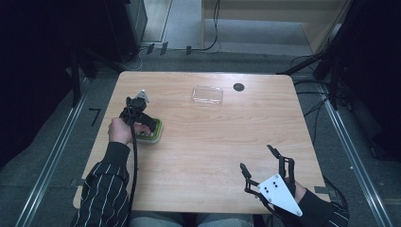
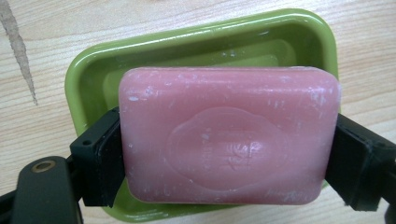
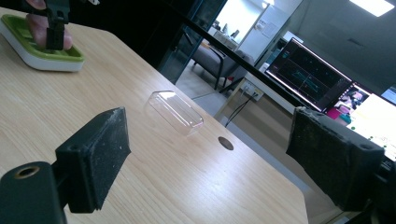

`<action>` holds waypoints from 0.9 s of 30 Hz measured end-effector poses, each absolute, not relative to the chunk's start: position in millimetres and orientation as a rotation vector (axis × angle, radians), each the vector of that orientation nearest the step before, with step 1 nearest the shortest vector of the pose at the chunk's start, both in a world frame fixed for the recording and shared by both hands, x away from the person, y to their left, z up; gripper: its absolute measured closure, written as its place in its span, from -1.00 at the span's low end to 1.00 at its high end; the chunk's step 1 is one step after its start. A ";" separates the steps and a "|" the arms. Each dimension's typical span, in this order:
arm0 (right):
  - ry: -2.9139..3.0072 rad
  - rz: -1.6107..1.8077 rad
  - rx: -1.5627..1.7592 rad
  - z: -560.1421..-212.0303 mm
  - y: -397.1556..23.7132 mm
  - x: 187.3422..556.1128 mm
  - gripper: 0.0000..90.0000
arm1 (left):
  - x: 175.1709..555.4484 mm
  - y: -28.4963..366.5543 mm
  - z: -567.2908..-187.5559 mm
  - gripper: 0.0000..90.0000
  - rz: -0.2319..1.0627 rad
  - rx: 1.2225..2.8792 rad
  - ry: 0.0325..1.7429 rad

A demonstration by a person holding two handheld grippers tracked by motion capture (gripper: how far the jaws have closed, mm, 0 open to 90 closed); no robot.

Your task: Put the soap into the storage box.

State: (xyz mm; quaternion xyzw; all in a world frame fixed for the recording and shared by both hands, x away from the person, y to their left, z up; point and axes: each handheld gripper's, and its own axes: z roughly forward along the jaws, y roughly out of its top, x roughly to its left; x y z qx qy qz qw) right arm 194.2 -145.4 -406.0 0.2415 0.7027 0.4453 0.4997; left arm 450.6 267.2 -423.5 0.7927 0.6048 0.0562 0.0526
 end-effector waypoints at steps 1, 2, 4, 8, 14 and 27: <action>1.700 1.077 0.584 -406.0 -145.4 194.2 -0.71 | 450.6 267.2 -423.5 -0.69 0.171 2.410 1.839; 1.700 1.077 0.585 -406.1 -145.5 194.1 -0.71 | 451.1 267.1 -424.4 -0.69 0.168 2.403 1.843; 1.700 1.079 0.588 -406.1 -145.7 194.0 -0.71 | 452.6 266.3 -427.4 -0.69 0.173 2.407 1.851; 1.700 1.080 0.588 -406.1 -145.8 193.9 -0.71 | 454.5 265.7 -430.7 -0.69 0.171 2.410 1.861; 1.695 1.080 0.585 -406.0 -145.7 194.6 -0.71 | 455.9 267.4 -434.0 -0.69 0.169 2.407 1.875; 1.698 1.079 0.584 -406.1 -145.5 194.5 -0.71 | 457.1 269.7 -441.8 -0.69 0.167 2.400 1.899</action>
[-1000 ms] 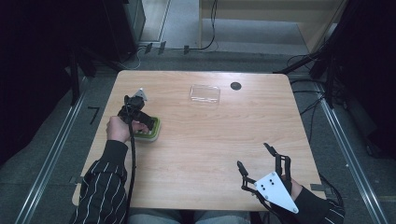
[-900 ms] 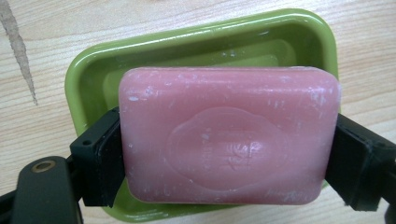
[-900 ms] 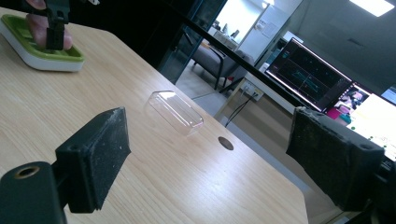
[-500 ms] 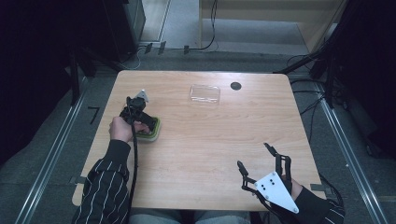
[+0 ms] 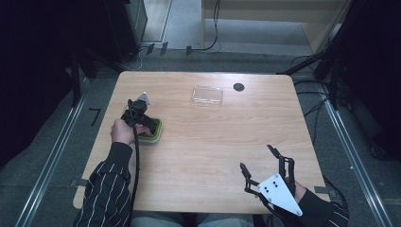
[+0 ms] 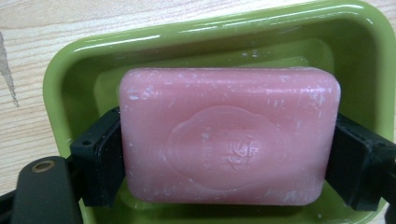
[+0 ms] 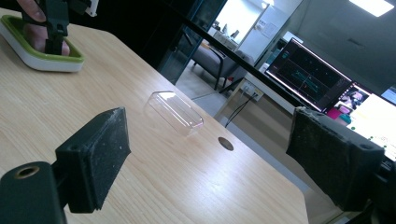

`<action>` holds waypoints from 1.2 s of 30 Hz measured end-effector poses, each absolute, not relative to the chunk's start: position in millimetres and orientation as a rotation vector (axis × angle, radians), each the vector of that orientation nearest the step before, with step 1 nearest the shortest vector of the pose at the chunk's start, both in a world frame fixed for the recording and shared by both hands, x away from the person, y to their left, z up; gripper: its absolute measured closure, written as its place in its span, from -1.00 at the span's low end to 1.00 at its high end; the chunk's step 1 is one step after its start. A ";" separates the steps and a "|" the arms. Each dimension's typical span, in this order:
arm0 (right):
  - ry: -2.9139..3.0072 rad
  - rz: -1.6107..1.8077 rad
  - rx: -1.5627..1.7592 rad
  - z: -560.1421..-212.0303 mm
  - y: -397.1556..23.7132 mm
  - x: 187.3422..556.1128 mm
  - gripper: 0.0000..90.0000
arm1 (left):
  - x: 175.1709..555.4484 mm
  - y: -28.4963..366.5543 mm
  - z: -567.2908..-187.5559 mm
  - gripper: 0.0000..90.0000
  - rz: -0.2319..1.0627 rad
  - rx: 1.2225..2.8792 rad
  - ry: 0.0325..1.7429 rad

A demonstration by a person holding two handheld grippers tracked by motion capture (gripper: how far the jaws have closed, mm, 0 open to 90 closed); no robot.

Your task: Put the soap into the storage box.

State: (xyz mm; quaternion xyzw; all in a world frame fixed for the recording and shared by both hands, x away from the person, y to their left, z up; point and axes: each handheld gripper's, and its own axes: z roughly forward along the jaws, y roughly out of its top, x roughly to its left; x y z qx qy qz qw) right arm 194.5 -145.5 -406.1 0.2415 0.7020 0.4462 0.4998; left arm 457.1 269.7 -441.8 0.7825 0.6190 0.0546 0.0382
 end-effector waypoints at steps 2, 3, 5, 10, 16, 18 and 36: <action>1.696 1.082 0.588 -406.2 -145.7 194.1 -0.71 | 457.5 269.6 -442.3 -0.69 0.171 2.400 1.905; 1.696 1.083 0.589 -406.1 -145.9 194.0 -0.71 | 457.5 269.5 -442.4 -0.69 0.173 2.400 1.907; 1.693 1.085 0.590 -406.1 -146.1 194.0 -0.71 | 457.6 269.5 -442.3 -0.69 0.173 2.400 1.907; 1.694 1.085 0.588 -406.1 -145.9 193.9 -0.71 | 457.5 269.9 -442.2 -0.70 0.173 2.398 1.908; 1.691 1.084 0.589 -405.8 -146.2 193.2 -0.71 | 456.8 271.2 -440.5 -0.72 0.172 2.385 1.907; 1.691 1.083 0.585 -405.8 -145.8 193.0 -0.71 | 455.7 271.4 -436.2 -0.78 0.197 2.381 1.901; 1.689 1.082 0.587 -405.8 -145.9 192.9 -0.71 | 439.3 265.7 -413.9 -0.99 0.206 2.401 1.834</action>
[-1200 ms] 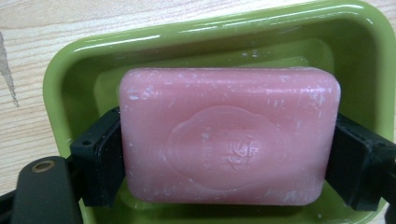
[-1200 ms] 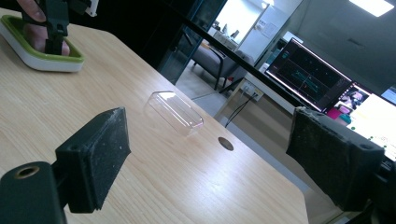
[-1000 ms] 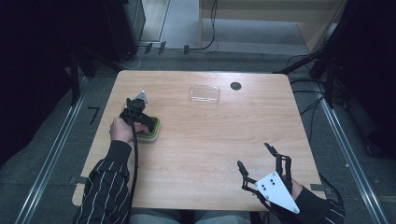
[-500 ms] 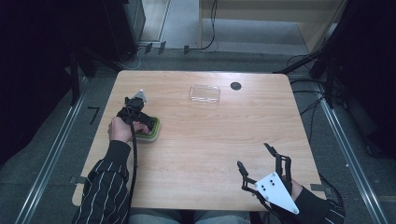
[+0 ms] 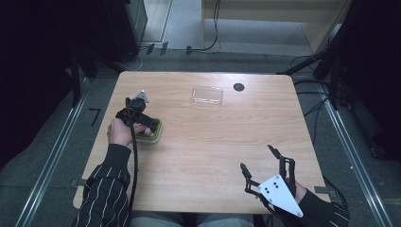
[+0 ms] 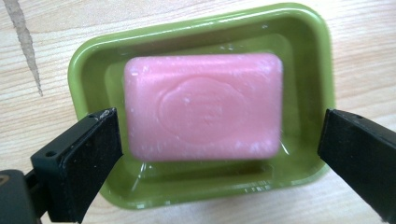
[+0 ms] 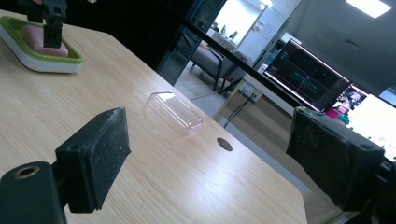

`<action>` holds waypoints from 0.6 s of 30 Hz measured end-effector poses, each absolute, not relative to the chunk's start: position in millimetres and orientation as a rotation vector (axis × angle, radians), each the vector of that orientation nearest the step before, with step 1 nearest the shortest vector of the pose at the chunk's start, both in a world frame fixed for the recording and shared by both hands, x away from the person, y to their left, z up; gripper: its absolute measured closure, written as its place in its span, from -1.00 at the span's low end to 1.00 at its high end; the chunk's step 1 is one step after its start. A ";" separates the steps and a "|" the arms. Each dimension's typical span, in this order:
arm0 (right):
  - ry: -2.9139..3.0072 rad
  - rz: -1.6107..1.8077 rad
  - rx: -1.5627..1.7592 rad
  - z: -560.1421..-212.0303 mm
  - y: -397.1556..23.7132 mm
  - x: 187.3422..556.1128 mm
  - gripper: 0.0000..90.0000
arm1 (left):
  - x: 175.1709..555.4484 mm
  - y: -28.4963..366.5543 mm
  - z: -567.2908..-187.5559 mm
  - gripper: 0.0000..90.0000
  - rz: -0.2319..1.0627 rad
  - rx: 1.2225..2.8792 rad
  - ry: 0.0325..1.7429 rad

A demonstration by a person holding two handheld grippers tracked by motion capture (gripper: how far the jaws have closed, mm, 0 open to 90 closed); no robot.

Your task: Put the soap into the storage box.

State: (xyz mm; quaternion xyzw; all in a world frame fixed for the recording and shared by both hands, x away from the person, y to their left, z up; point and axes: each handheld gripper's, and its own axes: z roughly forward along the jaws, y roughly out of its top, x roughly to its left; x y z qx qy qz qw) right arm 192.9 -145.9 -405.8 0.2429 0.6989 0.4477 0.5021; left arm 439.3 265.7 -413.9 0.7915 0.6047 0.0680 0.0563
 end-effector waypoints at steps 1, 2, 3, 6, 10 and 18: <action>1.689 1.081 0.586 -405.8 -146.0 192.9 -0.71 | 437.5 265.9 -412.1 -0.99 0.203 2.404 1.833; 1.689 1.081 0.586 -405.8 -145.9 192.9 -0.71 | 433.6 266.8 -410.5 -0.99 0.212 2.402 1.830; 1.689 1.083 0.586 -405.8 -145.8 192.9 -0.71 | 431.7 267.9 -410.7 -0.99 0.218 2.402 1.827; 1.689 1.083 0.585 -405.8 -145.7 192.9 -0.71 | 426.0 270.9 -410.9 -0.99 0.212 2.403 1.836; 1.690 1.082 0.584 -405.9 -145.5 192.9 -0.71 | 419.7 272.8 -410.1 -0.99 0.209 2.409 1.839; 1.689 1.083 0.585 -405.7 -146.0 192.8 -0.71 | 402.8 270.2 -406.8 -0.99 0.217 2.444 1.815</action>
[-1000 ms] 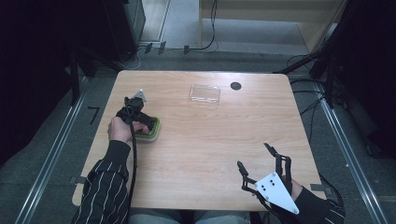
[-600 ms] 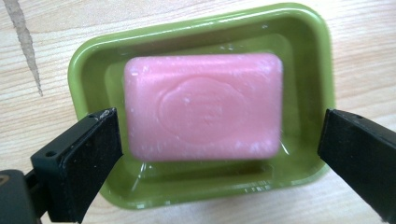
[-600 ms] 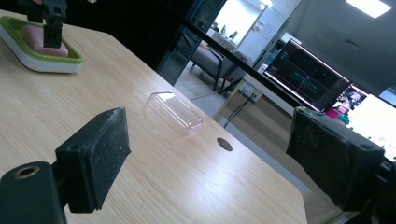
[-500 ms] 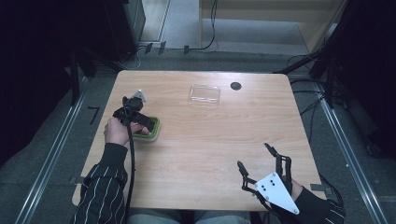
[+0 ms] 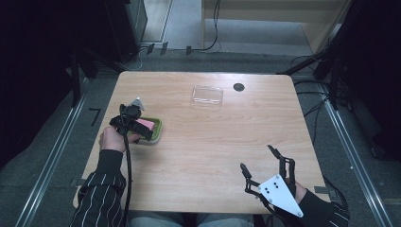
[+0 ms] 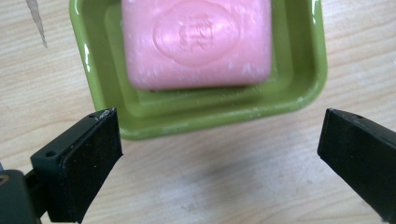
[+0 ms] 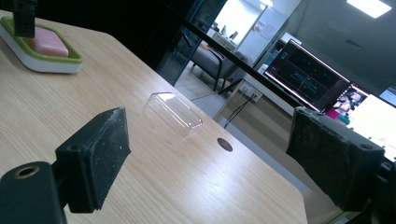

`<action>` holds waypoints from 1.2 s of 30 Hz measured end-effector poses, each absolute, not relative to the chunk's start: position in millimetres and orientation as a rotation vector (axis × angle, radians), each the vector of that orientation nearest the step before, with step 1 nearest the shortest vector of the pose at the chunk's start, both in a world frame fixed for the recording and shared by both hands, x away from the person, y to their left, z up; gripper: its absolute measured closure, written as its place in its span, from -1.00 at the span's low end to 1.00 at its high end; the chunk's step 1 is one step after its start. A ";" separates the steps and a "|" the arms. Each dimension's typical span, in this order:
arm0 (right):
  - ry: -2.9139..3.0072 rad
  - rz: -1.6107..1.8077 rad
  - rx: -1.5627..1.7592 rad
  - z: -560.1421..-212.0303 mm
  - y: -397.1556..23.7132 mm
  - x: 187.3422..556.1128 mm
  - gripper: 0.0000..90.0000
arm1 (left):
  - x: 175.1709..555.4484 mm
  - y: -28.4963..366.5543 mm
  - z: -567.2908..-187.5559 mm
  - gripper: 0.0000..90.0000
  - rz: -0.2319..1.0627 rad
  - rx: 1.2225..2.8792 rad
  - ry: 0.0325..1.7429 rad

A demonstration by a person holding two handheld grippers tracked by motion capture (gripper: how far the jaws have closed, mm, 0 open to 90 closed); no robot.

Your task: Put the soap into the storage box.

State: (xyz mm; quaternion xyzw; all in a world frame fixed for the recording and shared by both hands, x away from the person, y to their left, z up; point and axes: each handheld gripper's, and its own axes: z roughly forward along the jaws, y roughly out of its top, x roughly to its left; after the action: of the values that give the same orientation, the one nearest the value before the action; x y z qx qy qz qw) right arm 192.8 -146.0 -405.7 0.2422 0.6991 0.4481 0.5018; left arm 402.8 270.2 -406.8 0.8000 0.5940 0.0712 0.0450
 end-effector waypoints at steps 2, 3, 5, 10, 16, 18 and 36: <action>1.689 1.083 0.583 -405.8 -146.0 192.8 -0.71 | 398.9 269.0 -407.1 -0.99 0.216 2.457 1.809; 1.689 1.083 0.583 -405.8 -146.0 192.8 -0.71 | 396.9 268.5 -407.0 -0.99 0.207 2.467 1.805; 1.688 1.083 0.582 -405.7 -146.2 192.7 -0.71 | 392.0 267.0 -407.0 -0.99 0.211 2.478 1.797; 1.688 1.083 0.580 -405.7 -146.2 192.8 -0.71 | 377.9 263.9 -409.1 -0.99 0.218 2.509 1.782; 1.687 1.083 0.579 -405.7 -146.3 192.6 -0.71 | 360.4 262.4 -412.7 -0.99 0.245 2.537 1.775; 1.687 1.085 0.579 -405.7 -146.0 192.6 -0.71 | 355.1 261.8 -414.5 -0.99 0.244 2.562 1.766; 1.690 1.084 0.578 -405.9 -146.1 192.6 -0.71 | 302.6 266.6 -437.7 -0.99 0.191 2.616 1.774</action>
State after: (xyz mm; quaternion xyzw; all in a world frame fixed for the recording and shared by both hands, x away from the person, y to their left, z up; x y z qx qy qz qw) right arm 192.6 -146.1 -405.9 0.2391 0.6995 0.4488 0.5021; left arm 302.6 266.6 -437.7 0.8260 0.5603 0.0605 -0.0125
